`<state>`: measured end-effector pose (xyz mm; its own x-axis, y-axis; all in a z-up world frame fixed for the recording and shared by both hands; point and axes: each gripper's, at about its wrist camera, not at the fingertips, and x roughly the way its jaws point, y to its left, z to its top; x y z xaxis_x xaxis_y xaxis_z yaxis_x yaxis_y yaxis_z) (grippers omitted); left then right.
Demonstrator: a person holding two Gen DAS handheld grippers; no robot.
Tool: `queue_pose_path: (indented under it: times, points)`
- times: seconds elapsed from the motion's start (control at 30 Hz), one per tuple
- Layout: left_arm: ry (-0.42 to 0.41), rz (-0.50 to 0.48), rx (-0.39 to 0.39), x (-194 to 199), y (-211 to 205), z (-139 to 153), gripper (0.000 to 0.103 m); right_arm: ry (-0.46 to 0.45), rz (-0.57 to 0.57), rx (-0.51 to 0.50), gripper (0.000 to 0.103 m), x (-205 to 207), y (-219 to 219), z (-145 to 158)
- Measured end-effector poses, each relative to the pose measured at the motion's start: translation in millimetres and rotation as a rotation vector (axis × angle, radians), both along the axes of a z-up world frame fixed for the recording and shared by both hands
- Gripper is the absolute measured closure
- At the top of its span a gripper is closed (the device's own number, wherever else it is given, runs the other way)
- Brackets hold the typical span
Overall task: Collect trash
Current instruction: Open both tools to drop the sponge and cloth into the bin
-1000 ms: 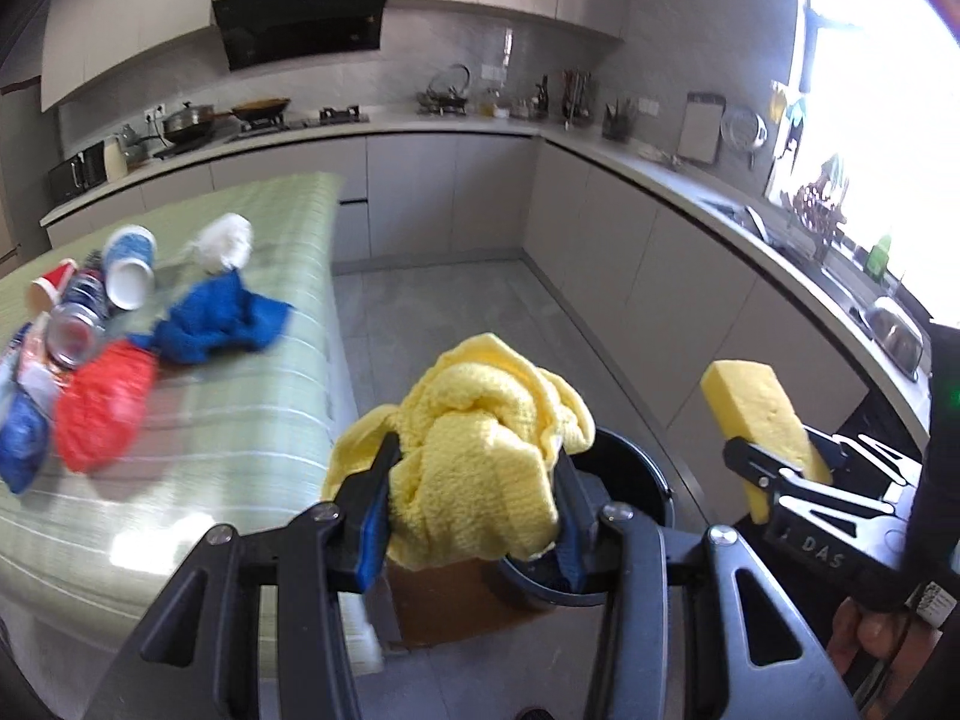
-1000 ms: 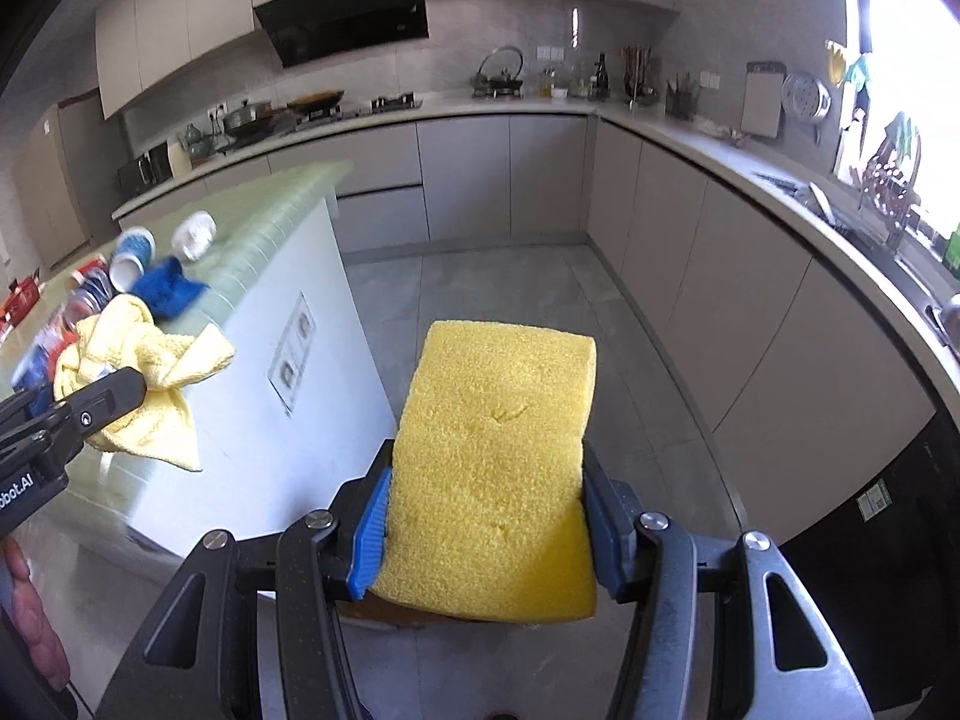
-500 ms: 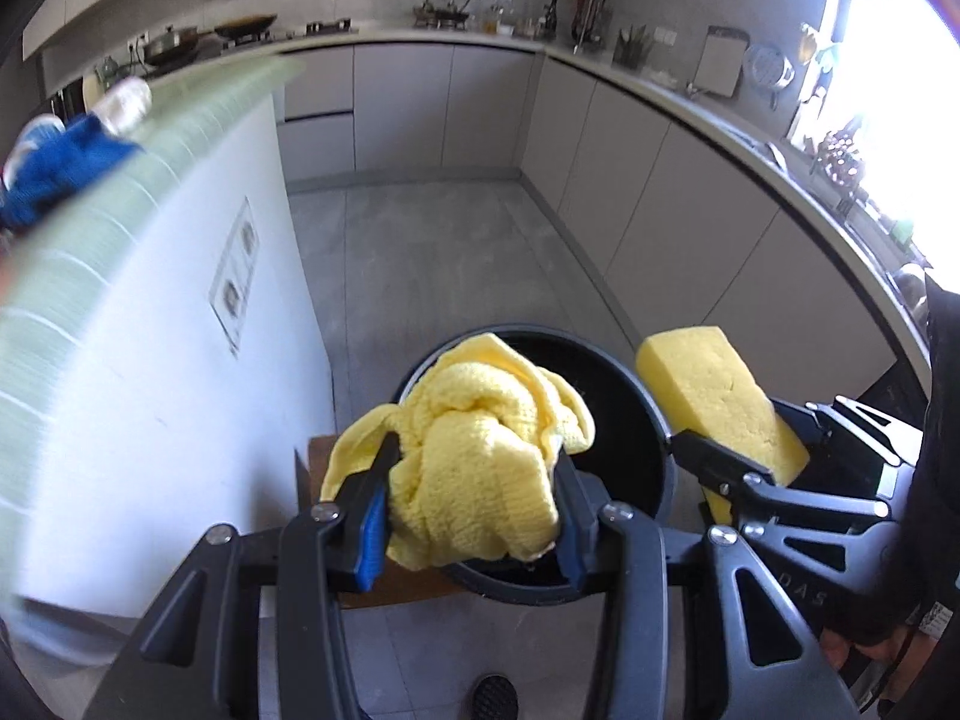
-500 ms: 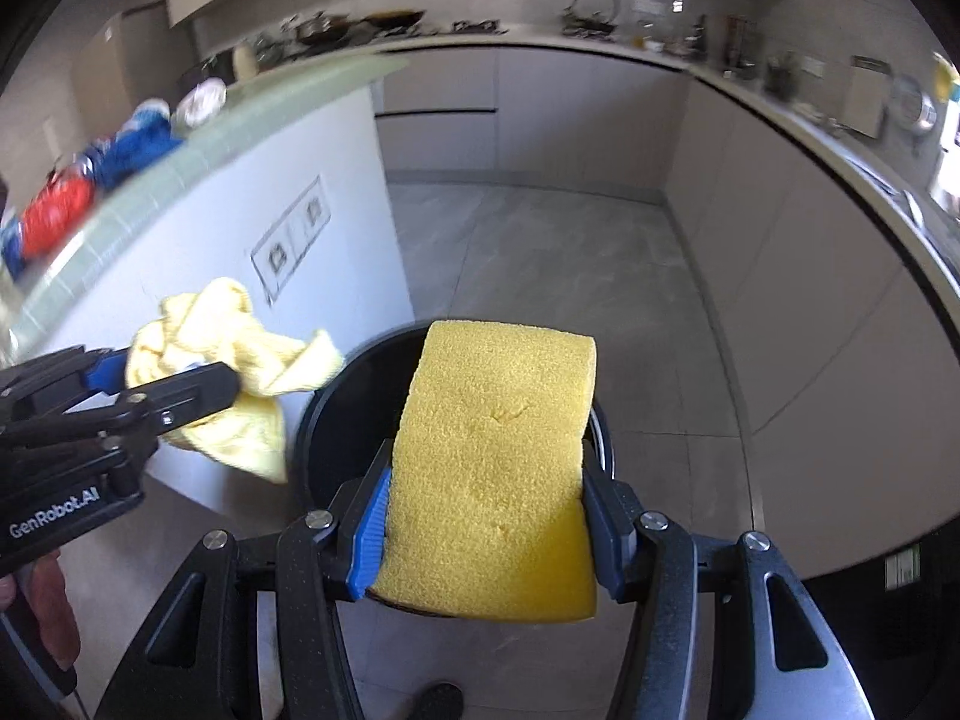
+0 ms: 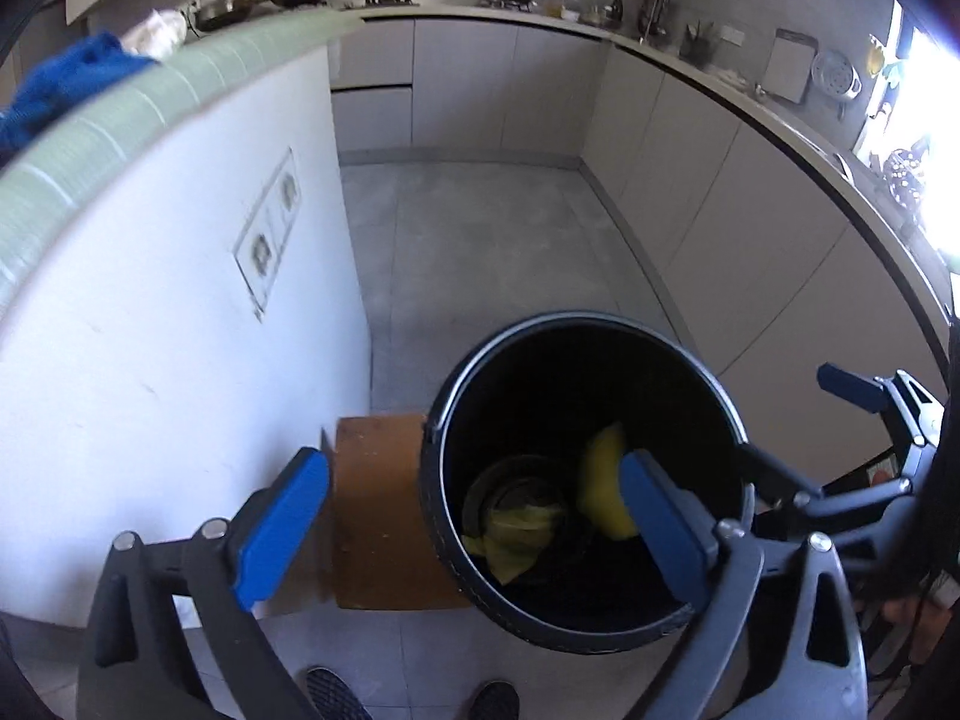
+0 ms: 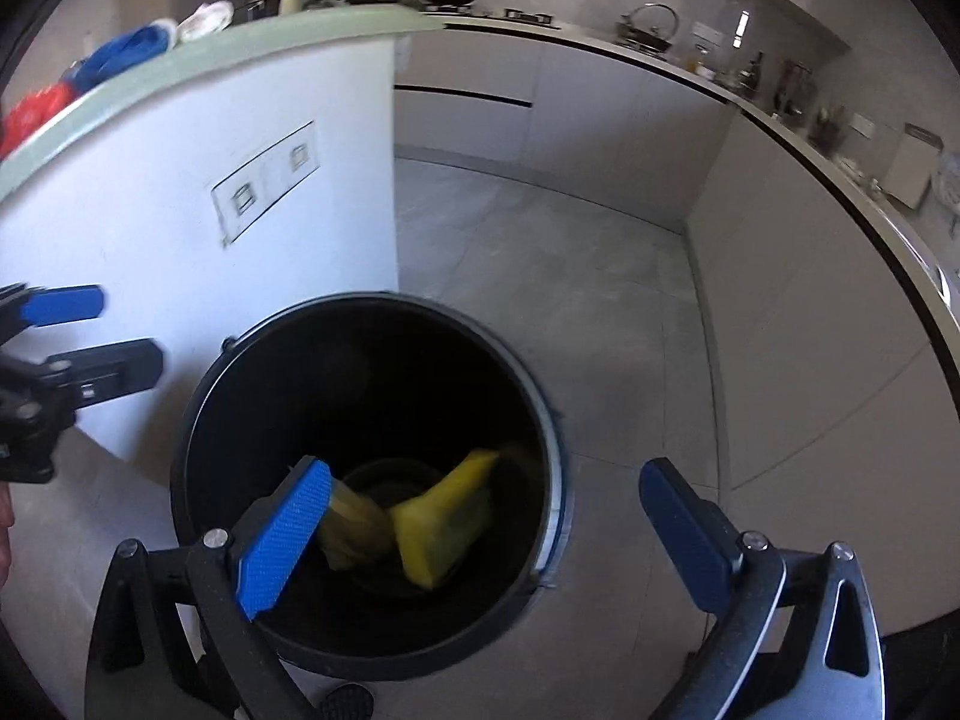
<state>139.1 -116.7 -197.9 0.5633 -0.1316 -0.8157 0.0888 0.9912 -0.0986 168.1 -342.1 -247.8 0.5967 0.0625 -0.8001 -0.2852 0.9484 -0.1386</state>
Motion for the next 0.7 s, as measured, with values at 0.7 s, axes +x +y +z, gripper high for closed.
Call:
queue_pose_path:
  times: [0.7]
  points:
    - [-0.164,0.076,0.0,-57.8,23.7,131.4,0.003,-0.031,-0.144,0.113,0.0,-46.3,16.9,109.6]
